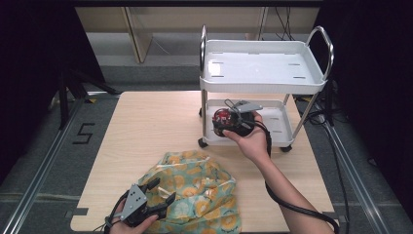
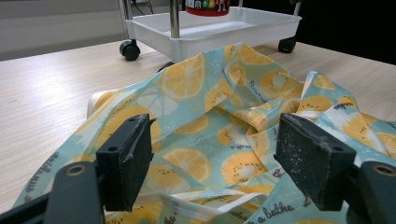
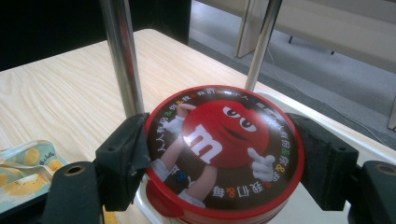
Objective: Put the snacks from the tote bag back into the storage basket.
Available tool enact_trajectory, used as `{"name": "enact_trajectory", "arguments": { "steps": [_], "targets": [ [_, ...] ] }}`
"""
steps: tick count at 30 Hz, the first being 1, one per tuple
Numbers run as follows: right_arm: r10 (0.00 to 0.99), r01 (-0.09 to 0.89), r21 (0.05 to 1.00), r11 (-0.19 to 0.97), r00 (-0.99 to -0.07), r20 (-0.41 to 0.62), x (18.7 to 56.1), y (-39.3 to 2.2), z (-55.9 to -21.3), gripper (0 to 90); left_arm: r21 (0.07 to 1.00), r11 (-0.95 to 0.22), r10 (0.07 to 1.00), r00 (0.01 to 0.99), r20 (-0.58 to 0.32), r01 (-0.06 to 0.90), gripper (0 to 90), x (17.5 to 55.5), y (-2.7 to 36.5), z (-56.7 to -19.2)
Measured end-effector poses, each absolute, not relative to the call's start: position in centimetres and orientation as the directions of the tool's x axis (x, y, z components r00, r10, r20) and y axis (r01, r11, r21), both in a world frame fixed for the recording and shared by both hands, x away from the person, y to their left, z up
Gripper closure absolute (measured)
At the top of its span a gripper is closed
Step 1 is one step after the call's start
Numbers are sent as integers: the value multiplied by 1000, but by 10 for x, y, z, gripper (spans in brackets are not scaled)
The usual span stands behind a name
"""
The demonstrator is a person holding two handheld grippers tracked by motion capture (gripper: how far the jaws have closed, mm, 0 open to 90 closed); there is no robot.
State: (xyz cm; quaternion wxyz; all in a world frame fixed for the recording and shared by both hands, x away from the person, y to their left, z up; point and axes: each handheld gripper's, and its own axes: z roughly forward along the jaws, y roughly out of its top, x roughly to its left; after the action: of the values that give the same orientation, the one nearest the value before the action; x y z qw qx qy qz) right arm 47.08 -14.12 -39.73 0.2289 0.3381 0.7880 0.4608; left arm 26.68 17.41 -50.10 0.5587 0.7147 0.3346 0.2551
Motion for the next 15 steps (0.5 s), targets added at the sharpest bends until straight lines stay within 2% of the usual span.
{"name": "enact_trajectory", "arguments": {
  "steps": [15],
  "targets": [
    [740, 319, 879, 353, -670, -54, 480, -136, -403, 270, 972, -162, 753, 658, 9, 172, 267, 269, 175, -501]
  ]
}}
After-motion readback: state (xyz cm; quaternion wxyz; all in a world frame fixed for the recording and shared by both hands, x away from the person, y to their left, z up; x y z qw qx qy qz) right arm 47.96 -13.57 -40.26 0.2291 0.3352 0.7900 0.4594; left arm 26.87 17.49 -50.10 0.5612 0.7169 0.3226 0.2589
